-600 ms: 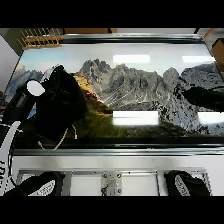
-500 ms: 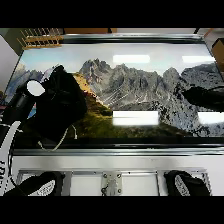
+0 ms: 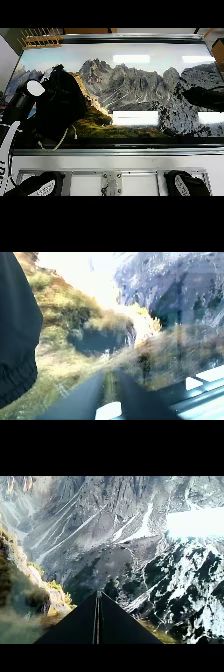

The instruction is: Fold the clothes and pants, and hang the long-sleeved shirts on hangers.

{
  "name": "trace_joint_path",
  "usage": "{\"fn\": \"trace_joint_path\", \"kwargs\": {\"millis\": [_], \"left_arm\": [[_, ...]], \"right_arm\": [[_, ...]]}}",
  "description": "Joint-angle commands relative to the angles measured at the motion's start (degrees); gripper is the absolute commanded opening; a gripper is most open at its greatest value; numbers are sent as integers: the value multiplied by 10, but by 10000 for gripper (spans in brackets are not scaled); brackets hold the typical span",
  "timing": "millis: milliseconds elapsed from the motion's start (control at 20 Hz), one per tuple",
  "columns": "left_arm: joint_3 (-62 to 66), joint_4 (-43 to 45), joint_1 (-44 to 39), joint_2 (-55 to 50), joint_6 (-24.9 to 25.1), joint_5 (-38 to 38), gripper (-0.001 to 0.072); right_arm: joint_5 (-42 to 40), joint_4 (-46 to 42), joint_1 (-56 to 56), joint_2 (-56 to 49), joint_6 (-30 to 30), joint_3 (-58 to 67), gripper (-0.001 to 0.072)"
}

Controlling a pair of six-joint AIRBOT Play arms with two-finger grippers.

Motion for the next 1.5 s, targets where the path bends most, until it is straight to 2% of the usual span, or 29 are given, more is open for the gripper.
{"fn": "trace_joint_path", "kwargs": {"millis": [0, 100, 200, 500, 700, 750, 800, 850, 1000, 1100, 1200, 1450], "left_arm": [[14, 67, 18, 0, 13, 23, 678], [26, 182, 38, 0, -6, 21, 678], [5, 273, 53, -1, -64, 33, 678], [-64, 210, 36, -107, -74, 130, 678], [-17, 211, 6, -192, -74, 102, 675], [-5, 211, 4, -206, -80, 84, 494], [9, 207, 4, -217, -83, 66, 155], [27, 200, 4, -222, -82, 48, 11], [107, 125, -25, -190, -56, 17, 11], [165, 79, -76, -160, -48, 33, 11], [217, 77, -143, -152, -48, 68, 11], [335, 76, -273, -249, -49, 129, 11]], "right_arm": [[0, 0, 0, 0, 0, 1, 31], [0, 0, 0, 0, 0, 1, 31], [0, 0, 0, 0, 0, 1, 31], [0, 0, 0, 0, 0, 1, 31], [0, 0, 0, 0, 0, 1, 31], [0, 0, 0, 0, 0, 1, 31], [0, 0, 0, 0, 0, 1, 31], [0, 0, 0, 0, 0, 1, 31], [0, 0, 0, 0, 0, 1, 31], [0, 0, 0, 0, 0, 1, 31], [0, 0, 0, 0, 0, 1, 32], [0, 0, 0, 0, 0, 1, 31]]}}
